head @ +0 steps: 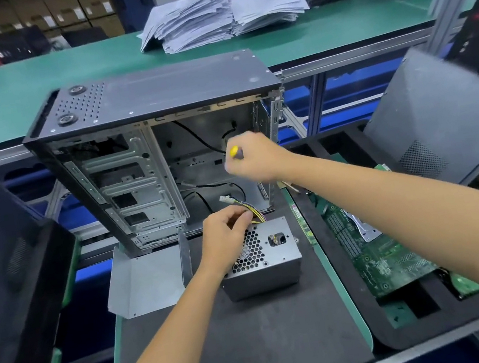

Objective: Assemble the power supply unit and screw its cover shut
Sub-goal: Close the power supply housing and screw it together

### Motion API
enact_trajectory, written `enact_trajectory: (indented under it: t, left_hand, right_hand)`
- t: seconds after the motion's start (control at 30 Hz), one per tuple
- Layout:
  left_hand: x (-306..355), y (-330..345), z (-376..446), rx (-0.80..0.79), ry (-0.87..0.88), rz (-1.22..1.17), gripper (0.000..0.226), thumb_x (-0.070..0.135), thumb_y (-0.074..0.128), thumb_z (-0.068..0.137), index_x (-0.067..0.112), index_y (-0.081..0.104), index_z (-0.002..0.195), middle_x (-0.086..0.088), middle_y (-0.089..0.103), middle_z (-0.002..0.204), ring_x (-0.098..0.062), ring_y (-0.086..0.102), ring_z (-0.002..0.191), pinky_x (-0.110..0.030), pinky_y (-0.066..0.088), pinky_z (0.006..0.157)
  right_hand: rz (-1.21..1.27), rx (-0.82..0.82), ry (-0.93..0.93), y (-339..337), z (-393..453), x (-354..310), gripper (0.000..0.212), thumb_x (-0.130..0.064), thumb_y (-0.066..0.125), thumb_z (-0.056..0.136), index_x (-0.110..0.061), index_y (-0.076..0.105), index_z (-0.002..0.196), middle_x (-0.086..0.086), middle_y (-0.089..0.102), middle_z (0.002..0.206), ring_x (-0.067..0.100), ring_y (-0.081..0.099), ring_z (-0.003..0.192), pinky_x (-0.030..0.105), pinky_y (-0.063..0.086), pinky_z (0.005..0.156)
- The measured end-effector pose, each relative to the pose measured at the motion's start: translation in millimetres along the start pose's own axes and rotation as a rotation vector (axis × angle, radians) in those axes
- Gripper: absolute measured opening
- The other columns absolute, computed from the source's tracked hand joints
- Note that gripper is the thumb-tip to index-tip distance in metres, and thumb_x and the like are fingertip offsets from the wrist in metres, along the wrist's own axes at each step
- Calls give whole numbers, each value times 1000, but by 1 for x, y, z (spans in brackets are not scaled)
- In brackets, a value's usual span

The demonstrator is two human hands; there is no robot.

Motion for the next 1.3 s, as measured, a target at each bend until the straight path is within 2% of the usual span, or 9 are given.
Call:
enact_trajectory:
  t: [0.07,0.13,0.23,0.43,0.57,0.7,0.93,1.13,1.3]
  left_hand:
    - [0,1,0,-15,-6,12,12,14,65,90,21,73,84,13,68,70,1,59,66,-12,45,65]
    - [-1,2,1,-23,-26,2,12,16,64,90,21,73,84,14,68,71,1,59,67,-13,45,65]
    - [-3,0,2,-4,-39,-27,14,18,63,91,23,72,82,7,69,70,-4,57,64,-19,45,62]
    - [-4,0,3,9,-35,-30,18,15,61,91,29,71,83,9,70,77,-9,61,72,-19,47,66]
    - [-4,1,3,9,-31,-24,19,16,61,91,30,71,82,14,66,68,0,54,62,-13,43,60]
    - [-4,1,3,2,-35,-7,20,12,58,92,26,71,84,12,69,76,1,58,68,-11,44,63]
    - [1,0,-1,9,-48,-48,33,4,51,94,30,67,79,11,64,70,6,58,66,-5,42,62]
    - [-3,1,-1,-10,-51,14,20,9,58,92,23,70,86,12,68,76,-3,63,74,-13,48,70]
    - [-6,4,4,-98,-51,32,15,8,62,90,19,72,94,7,71,87,-2,64,80,-12,48,73]
  right_hand:
    - [283,179,23,-9,4,-14,22,-20,57,83,-5,52,67,6,53,59,18,48,51,25,39,49]
    - [361,180,36,-13,5,-22,30,-27,58,82,-11,47,59,3,51,52,14,48,45,21,40,43]
    - [266,174,12,-11,-2,-24,40,-24,57,83,-14,38,50,-5,43,42,9,44,35,14,33,36]
    - [304,177,37,-14,-10,-17,27,-11,54,84,-10,39,61,8,45,54,8,42,33,13,32,32]
    - [290,158,50,-18,-12,-17,31,-12,54,86,-13,37,60,4,47,51,7,48,32,12,33,34]
    - [292,117,55,-15,-13,-17,28,-13,54,86,-13,38,63,8,51,56,10,49,33,13,34,35]
    - [237,89,52,-20,-11,-12,27,-15,55,87,-13,42,64,16,63,62,14,60,40,15,38,36]
    - [216,-30,-19,-27,-13,-11,16,-18,64,88,-8,53,85,12,67,65,18,67,49,18,46,42]
    - [74,-134,-103,-35,-17,-15,18,-22,65,90,-12,52,84,5,65,63,13,68,50,16,46,43]
Point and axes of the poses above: each hand's wrist, its own z-axis towards the middle knuckle, its own y-axis out of the palm, x = y × z, the point moved 1 cm from there along z, towards the middle knuckle
